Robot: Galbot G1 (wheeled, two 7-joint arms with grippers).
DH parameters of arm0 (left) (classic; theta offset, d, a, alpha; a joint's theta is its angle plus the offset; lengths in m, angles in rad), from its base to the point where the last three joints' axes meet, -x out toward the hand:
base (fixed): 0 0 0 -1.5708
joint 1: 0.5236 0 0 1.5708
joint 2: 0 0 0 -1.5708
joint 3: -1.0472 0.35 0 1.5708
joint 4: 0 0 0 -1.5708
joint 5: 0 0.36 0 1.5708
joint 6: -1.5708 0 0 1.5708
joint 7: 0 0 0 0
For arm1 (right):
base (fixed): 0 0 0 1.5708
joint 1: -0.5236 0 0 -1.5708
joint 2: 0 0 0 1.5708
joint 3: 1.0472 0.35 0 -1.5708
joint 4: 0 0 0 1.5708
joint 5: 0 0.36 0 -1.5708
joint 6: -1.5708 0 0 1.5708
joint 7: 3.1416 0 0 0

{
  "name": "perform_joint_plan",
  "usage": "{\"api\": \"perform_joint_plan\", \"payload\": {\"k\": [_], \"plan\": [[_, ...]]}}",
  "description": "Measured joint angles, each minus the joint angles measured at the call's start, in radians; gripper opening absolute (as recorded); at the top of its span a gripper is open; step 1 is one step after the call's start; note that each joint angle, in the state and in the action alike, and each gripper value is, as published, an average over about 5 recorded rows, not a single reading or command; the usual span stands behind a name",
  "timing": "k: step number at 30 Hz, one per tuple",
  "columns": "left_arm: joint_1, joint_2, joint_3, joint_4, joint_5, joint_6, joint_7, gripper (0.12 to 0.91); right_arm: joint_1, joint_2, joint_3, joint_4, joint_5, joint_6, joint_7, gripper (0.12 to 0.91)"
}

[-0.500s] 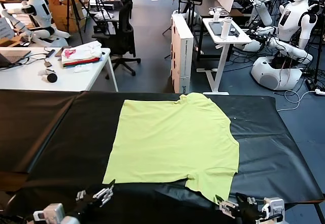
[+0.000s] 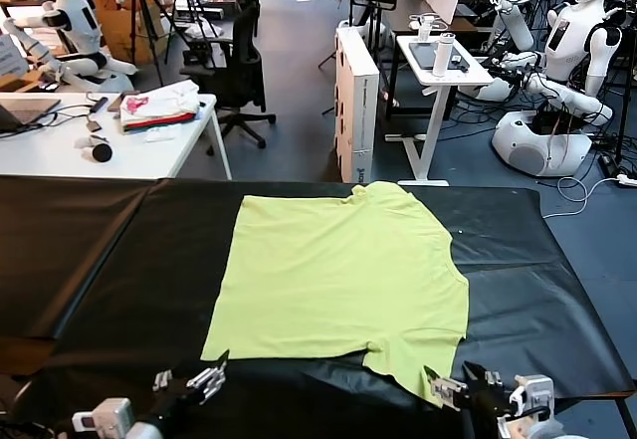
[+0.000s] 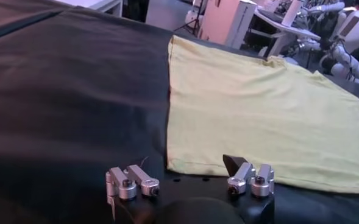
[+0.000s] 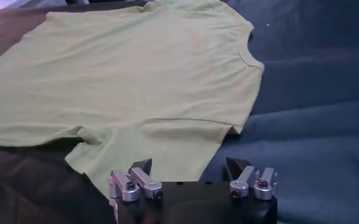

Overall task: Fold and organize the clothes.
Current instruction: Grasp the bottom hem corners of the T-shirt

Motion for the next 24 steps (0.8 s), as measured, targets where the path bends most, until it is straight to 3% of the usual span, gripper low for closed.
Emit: {"api": "perform_joint_plan", "payload": {"k": [7,10,12,24], "plan": [[0.000,-0.004,0.000,0.004,-0.001,-0.006,0.001,0.337,-0.011,-0.003,0.006,0.006,0.001,0.004,-0.001,0.213],[0.010,-0.008,-0.001,-0.003,-0.001,-0.009,0.002,0.187,-0.023,-0.005,0.013,0.016,0.001,0.007,0.000,0.136],[0.019,-0.011,-0.003,-0.011,0.000,-0.011,0.002,0.150,-0.035,-0.005,0.020,0.026,0.001,0.010,0.004,0.139],[0.115,-0.025,-0.041,-0.089,0.035,-0.032,-0.004,0.148,-0.195,0.019,0.059,0.130,-0.036,-0.023,0.065,0.138]]}}
